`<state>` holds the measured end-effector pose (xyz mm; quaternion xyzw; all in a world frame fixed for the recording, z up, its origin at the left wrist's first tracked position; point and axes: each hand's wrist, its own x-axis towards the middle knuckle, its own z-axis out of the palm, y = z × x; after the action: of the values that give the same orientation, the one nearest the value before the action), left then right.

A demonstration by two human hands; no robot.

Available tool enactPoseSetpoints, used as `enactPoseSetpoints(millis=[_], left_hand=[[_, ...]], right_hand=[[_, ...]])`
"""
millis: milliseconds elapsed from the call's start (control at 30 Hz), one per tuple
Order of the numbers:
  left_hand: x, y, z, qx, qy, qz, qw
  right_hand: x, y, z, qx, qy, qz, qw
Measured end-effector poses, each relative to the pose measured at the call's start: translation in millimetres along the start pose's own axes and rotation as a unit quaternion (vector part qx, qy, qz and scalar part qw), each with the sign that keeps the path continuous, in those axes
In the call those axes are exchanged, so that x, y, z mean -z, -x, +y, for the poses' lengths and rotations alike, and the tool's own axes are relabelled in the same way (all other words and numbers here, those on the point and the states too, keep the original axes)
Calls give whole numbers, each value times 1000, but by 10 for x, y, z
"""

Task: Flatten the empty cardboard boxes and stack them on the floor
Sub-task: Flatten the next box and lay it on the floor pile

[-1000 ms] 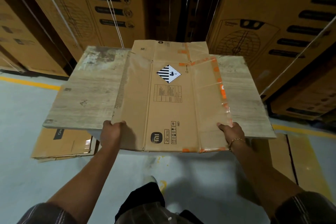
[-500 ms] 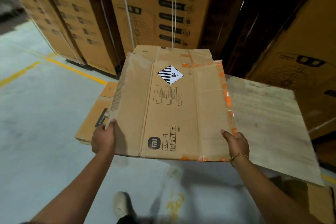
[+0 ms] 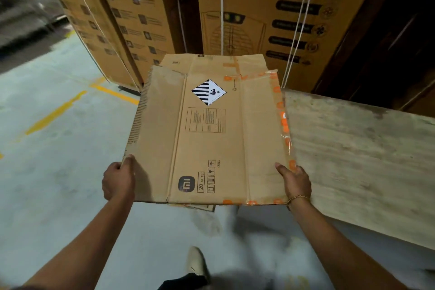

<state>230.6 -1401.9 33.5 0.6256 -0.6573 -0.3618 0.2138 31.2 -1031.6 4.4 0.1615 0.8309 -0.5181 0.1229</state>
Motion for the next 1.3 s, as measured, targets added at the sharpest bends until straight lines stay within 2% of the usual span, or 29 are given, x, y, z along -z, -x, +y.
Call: enactPoseSetpoints(millis=[200,433,767,1033,1300], left_hand=[[141,-1020,-11,2,-35,-23,999],[142,-1745,-195,13,-45,-53,998],[134,-2617,-716,18,-32,-66,997],[-420,-3172,-1105,26,-29,-111,993],[-1611,-3850,-1681,25,-36,-151,988]], right_hand=[[-853,221,-257,-36,2,11,999],[-1521,360,-379,-41,29,28,998],[-2515,506,-56,-30,62,35,997],[-3193,304,114,-14,114,77,990],[-4098,-496,961,-46,116,104,987]])
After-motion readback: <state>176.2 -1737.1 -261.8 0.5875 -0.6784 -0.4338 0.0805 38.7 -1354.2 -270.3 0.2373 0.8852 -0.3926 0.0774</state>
